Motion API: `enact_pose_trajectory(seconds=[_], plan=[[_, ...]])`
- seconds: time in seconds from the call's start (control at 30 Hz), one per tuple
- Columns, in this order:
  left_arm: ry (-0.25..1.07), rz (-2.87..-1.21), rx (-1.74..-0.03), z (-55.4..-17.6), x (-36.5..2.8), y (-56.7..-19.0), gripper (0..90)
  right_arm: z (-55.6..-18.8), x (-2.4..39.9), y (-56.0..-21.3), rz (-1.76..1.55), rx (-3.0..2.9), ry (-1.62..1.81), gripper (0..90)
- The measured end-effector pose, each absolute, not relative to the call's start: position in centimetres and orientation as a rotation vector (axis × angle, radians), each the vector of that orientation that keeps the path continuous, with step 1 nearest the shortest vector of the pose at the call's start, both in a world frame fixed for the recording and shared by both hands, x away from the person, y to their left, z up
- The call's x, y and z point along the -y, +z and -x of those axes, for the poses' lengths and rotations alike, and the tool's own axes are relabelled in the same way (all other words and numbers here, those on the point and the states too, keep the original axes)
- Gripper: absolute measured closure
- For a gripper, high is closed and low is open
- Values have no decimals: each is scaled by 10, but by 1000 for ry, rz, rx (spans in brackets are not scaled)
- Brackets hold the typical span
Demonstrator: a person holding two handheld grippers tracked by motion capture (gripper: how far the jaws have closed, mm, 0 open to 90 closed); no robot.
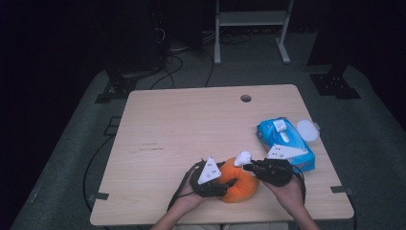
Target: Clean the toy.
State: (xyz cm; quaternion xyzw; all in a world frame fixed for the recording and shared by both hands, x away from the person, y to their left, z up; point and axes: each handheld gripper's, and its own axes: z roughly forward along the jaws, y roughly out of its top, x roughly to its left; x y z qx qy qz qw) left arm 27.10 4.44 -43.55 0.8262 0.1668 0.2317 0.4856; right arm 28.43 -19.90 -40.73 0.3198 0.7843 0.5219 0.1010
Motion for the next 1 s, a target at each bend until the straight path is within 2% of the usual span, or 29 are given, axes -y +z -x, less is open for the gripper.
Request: enact_pose_trajectory(seconds=[0.07,0.37,0.57,0.63,0.73,0.83,0.9,0.97,1.0], plan=[[619,-2021,-401,-269,-44,-434,381,-284,197,-407,-937,-2312,1546,823],[653,-2022,-390,-262,-40,-442,359,-293,211,-420,-1034,-2293,1465,824],[644,-2024,-386,-260,-39,-443,345,-275,181,-406,-829,-2361,1470,824],[592,-2011,-396,-261,-42,-441,331,-280,187,-407,-874,-2363,1455,824],[446,-1967,-445,-271,-51,-437,254,-287,202,-412,-964,-2350,1414,824],[357,-1952,-541,-285,-59,-437,111,-289,209,-417,-984,-2372,1415,825],[303,-1942,-603,-292,-62,-442,54,-289,207,-417,-981,-2379,1428,824],[200,-1946,-640,-298,-62,-449,45,-289,205,-417,-978,-2381,1443,824],[193,-1947,-631,-298,-62,-451,84,-289,204,-417,-982,-2381,1452,824]])
